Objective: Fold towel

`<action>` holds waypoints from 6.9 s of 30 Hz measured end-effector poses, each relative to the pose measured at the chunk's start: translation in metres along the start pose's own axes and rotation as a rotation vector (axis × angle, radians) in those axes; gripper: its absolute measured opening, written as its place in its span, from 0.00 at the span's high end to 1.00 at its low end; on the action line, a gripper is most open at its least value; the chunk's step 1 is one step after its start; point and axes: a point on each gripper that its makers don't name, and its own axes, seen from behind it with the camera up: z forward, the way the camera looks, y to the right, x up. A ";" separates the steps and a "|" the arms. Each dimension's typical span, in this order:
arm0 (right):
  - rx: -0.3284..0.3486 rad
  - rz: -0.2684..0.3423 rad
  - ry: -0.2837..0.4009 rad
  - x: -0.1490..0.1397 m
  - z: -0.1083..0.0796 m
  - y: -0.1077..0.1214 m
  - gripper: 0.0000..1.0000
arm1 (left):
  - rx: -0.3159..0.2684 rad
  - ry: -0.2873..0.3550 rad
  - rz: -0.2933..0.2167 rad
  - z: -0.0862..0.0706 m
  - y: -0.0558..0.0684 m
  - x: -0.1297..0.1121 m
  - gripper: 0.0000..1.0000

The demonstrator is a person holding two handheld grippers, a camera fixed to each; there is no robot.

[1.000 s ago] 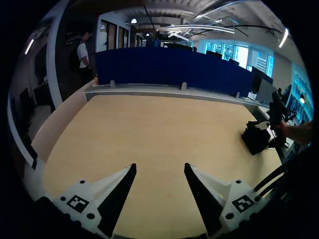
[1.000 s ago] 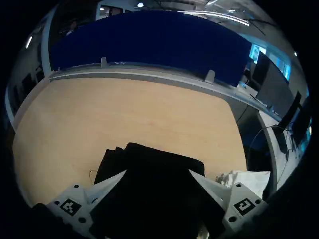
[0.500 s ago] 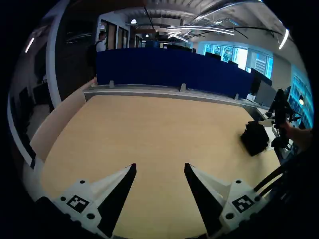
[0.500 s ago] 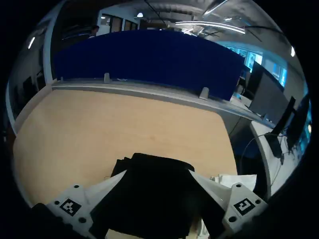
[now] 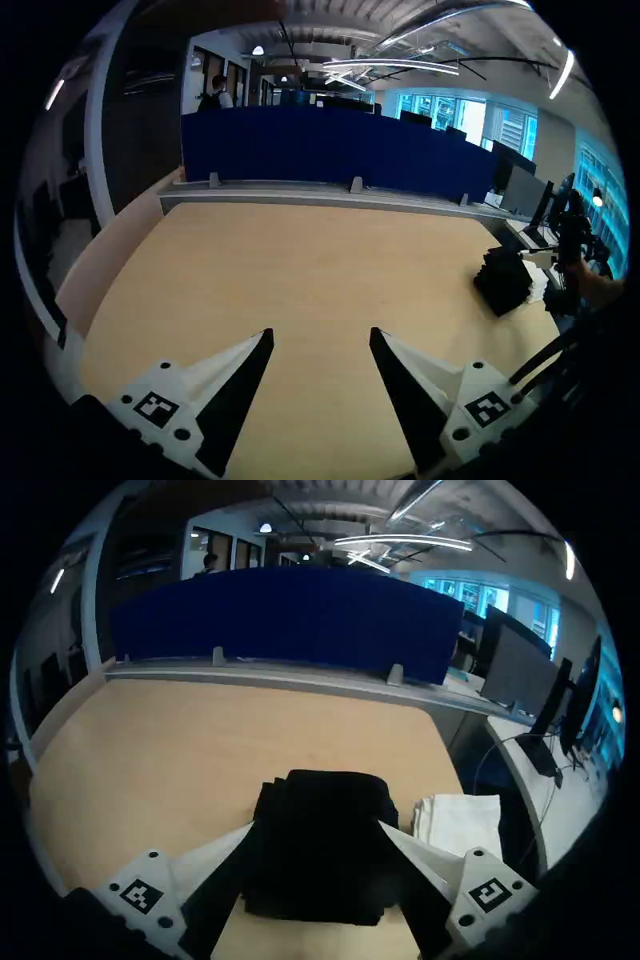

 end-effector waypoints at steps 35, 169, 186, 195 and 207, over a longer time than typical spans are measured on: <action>-0.153 0.142 0.397 0.057 -0.095 -0.010 0.00 | -0.065 0.062 0.001 0.003 -0.005 0.024 0.11; -0.075 0.071 0.471 0.111 -0.068 -0.223 0.00 | 0.165 0.583 0.066 0.171 -0.129 0.002 0.11; -0.074 0.090 0.516 0.122 -0.078 -0.204 0.00 | 0.156 0.577 0.057 0.173 -0.127 -0.001 0.11; -0.105 0.136 0.589 0.129 -0.102 -0.163 0.00 | 0.157 0.577 0.058 0.173 -0.127 -0.001 0.11; -0.089 0.145 0.627 0.107 -0.093 -0.136 0.00 | 0.157 0.577 0.058 0.174 -0.127 -0.001 0.11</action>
